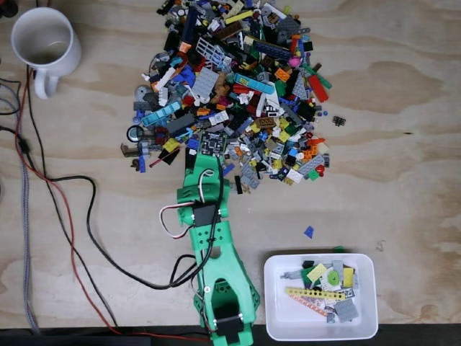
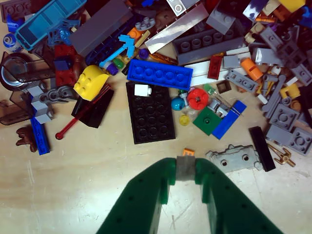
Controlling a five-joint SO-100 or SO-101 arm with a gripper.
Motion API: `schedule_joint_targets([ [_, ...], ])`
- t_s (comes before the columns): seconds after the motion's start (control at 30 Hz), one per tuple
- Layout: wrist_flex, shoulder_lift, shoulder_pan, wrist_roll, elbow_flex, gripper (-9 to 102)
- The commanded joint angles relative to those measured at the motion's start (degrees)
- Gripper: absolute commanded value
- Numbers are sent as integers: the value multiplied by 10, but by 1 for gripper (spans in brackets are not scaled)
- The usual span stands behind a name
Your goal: Find the closest Lego and put it in the bin.
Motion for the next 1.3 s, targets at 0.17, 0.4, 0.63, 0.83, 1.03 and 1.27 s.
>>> schedule_joint_targets([
  [0.17,-33,-8,6,14,12,0],
  [0.4,-33,-11,6,16,12,0],
  [0.63,-21,-107,-8,82,12,0],
  [0.83,-35,-170,-24,144,1,3],
  [1.03,-38,-245,-23,177,-25,6],
  [1.27,-42,-279,-20,190,-49,11],
])
